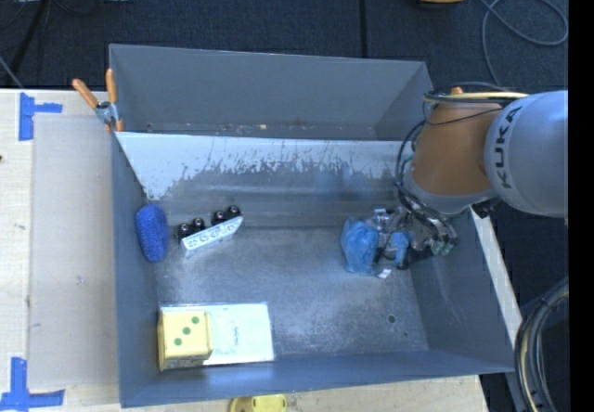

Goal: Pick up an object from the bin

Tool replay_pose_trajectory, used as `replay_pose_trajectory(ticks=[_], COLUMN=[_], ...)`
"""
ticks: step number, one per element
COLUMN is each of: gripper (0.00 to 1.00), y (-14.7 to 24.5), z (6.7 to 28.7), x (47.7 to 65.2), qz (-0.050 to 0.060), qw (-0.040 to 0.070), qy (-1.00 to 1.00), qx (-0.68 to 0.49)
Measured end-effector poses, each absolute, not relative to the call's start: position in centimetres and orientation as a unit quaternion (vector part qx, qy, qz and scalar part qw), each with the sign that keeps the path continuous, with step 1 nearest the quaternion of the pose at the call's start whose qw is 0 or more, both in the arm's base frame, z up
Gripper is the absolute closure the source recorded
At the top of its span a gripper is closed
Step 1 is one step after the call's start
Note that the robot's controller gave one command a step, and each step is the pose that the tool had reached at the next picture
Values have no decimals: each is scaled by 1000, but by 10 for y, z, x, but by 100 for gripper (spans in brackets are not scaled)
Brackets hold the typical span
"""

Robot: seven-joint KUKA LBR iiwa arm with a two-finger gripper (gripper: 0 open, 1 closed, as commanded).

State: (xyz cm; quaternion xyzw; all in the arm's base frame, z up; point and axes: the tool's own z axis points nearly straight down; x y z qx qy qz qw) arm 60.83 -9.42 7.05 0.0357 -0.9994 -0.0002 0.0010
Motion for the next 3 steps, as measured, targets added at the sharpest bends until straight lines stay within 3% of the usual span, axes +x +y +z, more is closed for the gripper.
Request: replay_pose_trajectory(ticks=[1, 2, 3], gripper=[100, 100, 100], y=[-90, -111, -99], z=[108, 135, 132], x=[602, 610, 598], qz=[-1, 1, -1], qw=[5, -8, 7], qy=[-999, -999, -999], qx=[38, 41, 43])
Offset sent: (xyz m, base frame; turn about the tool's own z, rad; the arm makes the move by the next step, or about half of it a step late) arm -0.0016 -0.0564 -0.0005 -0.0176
